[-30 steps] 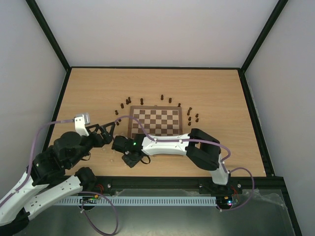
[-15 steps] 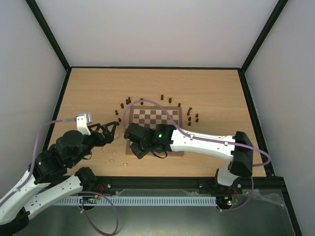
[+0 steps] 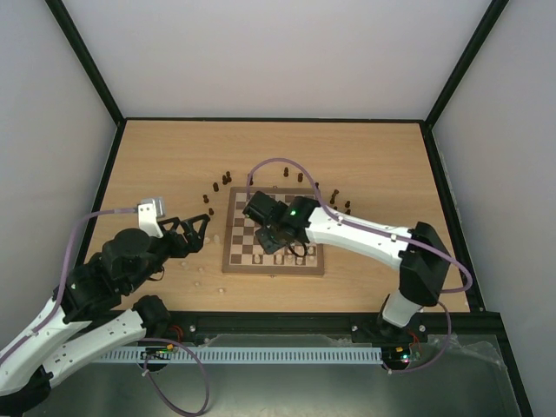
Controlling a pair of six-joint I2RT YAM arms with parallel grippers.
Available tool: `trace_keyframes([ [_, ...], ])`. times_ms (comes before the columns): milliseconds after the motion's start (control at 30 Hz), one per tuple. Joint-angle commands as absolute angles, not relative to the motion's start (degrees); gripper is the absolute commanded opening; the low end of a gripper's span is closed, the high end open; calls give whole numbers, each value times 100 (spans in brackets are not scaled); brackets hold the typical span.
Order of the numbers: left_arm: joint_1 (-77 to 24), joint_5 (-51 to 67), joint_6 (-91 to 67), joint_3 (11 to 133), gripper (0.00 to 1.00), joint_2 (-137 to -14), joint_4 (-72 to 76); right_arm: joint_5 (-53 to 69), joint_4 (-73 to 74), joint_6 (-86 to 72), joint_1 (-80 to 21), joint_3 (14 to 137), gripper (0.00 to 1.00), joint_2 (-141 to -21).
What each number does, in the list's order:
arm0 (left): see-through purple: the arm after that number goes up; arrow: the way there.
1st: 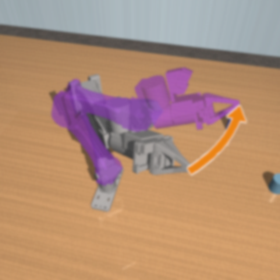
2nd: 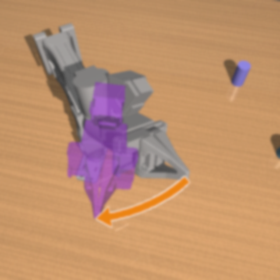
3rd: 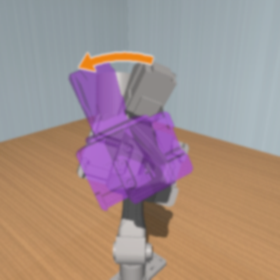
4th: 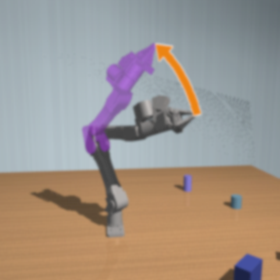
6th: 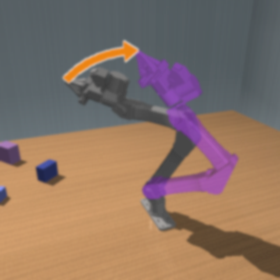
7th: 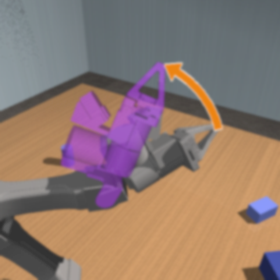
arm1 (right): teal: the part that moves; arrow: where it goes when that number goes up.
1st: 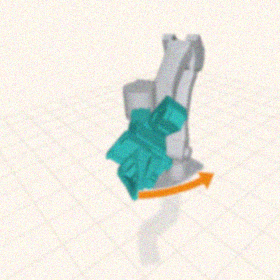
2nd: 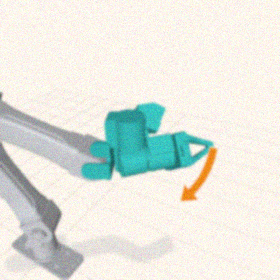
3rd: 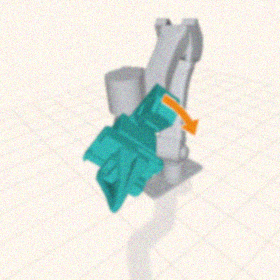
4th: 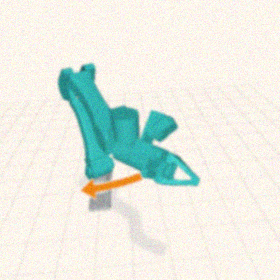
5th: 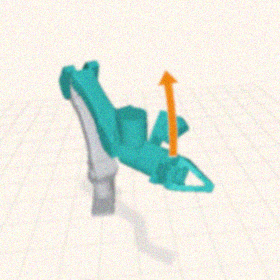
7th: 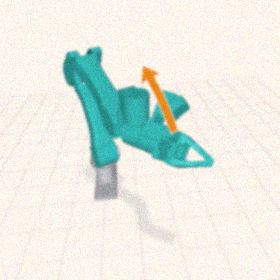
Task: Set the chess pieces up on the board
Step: Place the chess piece on the chessboard.
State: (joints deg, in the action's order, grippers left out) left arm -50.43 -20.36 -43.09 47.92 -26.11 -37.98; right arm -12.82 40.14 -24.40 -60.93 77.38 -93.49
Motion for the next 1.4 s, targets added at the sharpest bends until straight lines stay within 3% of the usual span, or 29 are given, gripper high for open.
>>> trace_keyframes([
  [0,-5009,-2024,-4246,4724,99,-2659,-3650,-1353,4214,-2223,-5967,7762,9,-9757],
  [1367,-5007,-2028,-4230,4657,99,-2680,-3627,-919,3798,-2041,-5929,7950,12,-10775],
])
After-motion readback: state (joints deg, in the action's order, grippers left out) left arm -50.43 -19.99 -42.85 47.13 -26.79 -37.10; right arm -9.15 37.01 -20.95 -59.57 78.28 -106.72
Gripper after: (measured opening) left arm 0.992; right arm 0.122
